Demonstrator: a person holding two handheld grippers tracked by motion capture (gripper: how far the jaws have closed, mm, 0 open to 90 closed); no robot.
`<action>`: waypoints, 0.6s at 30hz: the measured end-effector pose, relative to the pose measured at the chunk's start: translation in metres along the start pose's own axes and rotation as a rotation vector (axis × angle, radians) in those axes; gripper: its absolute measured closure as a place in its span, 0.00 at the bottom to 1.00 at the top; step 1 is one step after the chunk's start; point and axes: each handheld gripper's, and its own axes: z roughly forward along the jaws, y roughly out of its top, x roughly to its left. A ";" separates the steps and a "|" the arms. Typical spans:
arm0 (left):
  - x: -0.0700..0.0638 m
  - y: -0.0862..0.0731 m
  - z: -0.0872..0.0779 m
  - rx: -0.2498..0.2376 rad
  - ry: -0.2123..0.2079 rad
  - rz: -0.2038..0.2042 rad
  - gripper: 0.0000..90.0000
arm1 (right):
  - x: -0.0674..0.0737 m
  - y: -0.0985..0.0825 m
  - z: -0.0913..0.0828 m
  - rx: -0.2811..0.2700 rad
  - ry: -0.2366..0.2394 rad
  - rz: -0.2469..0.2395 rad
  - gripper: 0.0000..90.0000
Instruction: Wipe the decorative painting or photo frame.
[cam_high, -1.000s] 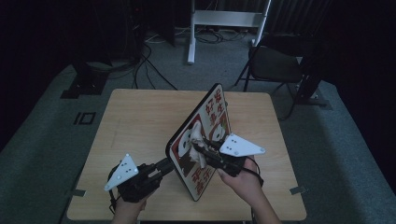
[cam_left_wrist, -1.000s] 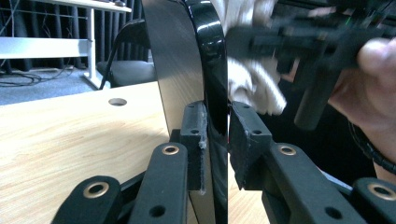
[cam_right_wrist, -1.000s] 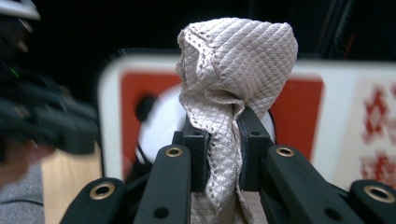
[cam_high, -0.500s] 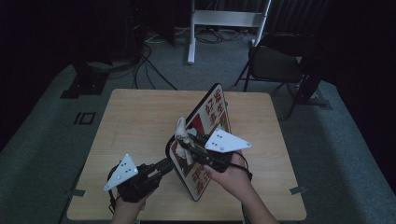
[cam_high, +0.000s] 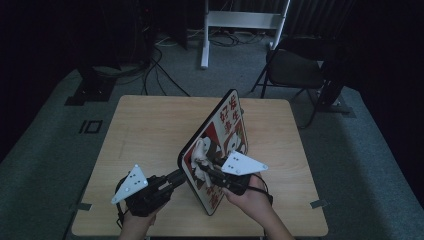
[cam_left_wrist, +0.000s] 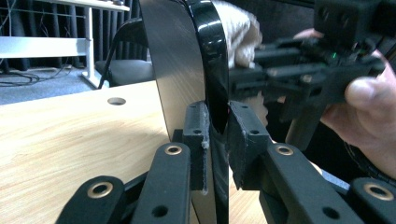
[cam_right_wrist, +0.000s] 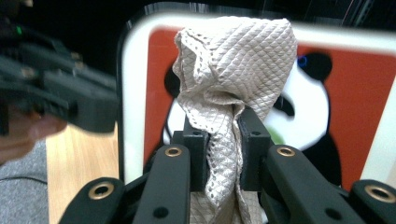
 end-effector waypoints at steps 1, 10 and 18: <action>0.000 0.000 0.000 0.001 -0.004 0.000 0.87 | 0.000 -0.003 0.000 0.007 -0.001 0.003 0.85; -0.002 0.000 0.001 0.002 -0.009 0.004 0.87 | 0.000 -0.030 -0.004 0.048 -0.002 0.039 0.86; -0.001 0.000 0.001 0.002 -0.014 0.003 0.87 | -0.001 -0.049 -0.006 0.092 -0.001 0.064 0.85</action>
